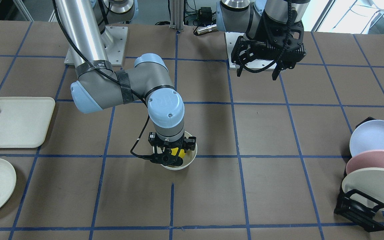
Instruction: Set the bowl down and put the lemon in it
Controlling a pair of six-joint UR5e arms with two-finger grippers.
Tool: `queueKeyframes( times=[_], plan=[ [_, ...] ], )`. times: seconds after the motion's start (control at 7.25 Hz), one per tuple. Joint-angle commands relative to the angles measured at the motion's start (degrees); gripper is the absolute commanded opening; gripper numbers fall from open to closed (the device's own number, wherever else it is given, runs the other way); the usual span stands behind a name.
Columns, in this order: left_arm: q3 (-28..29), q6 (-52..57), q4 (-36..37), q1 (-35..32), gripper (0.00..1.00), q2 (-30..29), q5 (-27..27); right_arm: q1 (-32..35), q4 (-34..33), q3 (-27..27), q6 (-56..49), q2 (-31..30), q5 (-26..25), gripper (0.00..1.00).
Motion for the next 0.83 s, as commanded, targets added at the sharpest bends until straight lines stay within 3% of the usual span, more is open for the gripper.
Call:
queueKeyframes(
  times=[0.0, 0.28, 0.41, 0.69],
  plan=[
    [-0.2, -0.2, -0.6, 0.0, 1.00, -0.3, 0.5, -0.1, 0.7, -0.6, -0.1, -0.7, 0.0, 1.00],
    [-0.4, -0.4, -0.5, 0.0, 1.00, 0.1, 0.5, -1.4, 5.7, -0.8, -1.4, -5.5, -0.5, 1.00],
    [-0.2, -0.7, -0.4, 0.0, 1.00, 0.2, 0.4, -2.5, 7.8, -0.5, -2.0, -7.7, -3.5, 1.00],
    [0.7, -5.3, -3.8, 0.0, 1.00, 0.0, 0.3, -6.6, 16.7, -0.6, -4.4, -14.1, -3.7, 1.00]
  ],
)
